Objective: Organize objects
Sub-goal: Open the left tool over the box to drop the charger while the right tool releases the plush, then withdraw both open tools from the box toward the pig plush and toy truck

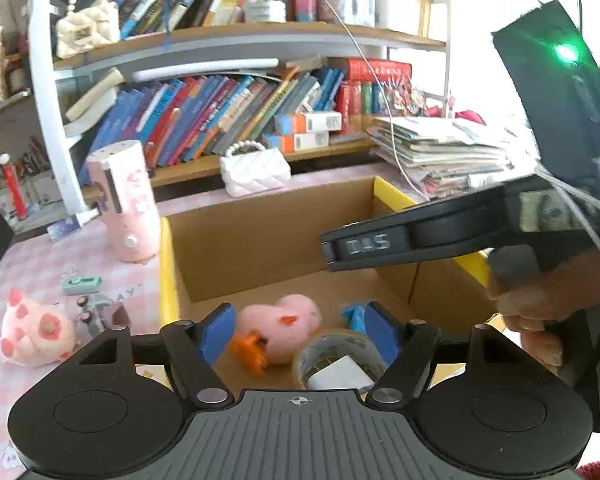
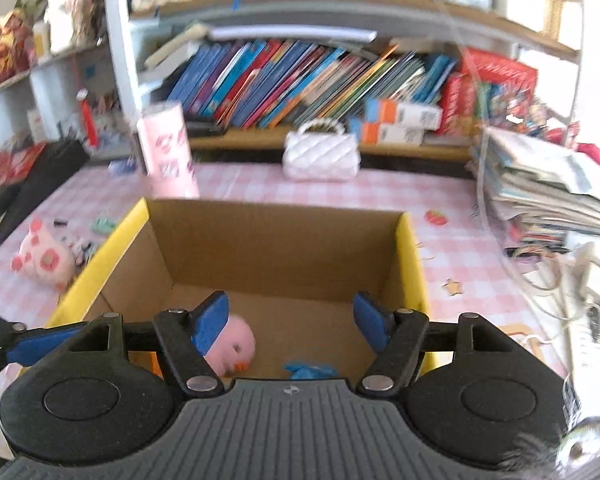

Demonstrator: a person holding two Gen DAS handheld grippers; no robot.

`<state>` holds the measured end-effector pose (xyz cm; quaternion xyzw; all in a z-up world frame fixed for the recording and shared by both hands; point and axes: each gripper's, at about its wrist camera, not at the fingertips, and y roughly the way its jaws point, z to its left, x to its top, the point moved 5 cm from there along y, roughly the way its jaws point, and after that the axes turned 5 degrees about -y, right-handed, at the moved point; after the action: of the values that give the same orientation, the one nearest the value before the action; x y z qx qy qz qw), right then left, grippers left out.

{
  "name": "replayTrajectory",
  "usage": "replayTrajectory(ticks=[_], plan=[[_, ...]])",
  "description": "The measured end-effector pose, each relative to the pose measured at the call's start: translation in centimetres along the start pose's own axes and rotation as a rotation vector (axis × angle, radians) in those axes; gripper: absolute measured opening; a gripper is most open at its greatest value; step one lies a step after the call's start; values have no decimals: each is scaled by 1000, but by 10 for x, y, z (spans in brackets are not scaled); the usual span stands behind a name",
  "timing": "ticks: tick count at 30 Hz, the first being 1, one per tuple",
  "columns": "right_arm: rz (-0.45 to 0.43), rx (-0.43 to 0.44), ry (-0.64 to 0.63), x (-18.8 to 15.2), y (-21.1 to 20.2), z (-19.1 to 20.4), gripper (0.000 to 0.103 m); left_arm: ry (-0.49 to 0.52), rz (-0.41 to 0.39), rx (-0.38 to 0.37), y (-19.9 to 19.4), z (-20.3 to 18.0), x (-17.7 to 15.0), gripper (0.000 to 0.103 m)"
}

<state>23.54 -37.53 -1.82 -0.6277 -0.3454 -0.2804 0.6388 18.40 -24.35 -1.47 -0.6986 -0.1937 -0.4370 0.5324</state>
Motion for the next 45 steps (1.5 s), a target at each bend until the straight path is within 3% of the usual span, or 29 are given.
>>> replayTrajectory(ticks=[9,15,23,35,45], plan=[[-70,-105,46,-12,-39,3,67,-38,-34,4,-29,17,-7,74],[-100,-182,90,-25,-70,10,68,-69,-36,-3,-45,30,-18,80],[-78,-267,157,-59,-107,24,68,-78,-33,-40,-68,37,-37,84],[51,-281,235,-119,-130,73,68,-133,71,-29,-97,66,-87,84],[111,-232,215,-148,-139,126,68,-168,143,11,-122,93,-121,84]])
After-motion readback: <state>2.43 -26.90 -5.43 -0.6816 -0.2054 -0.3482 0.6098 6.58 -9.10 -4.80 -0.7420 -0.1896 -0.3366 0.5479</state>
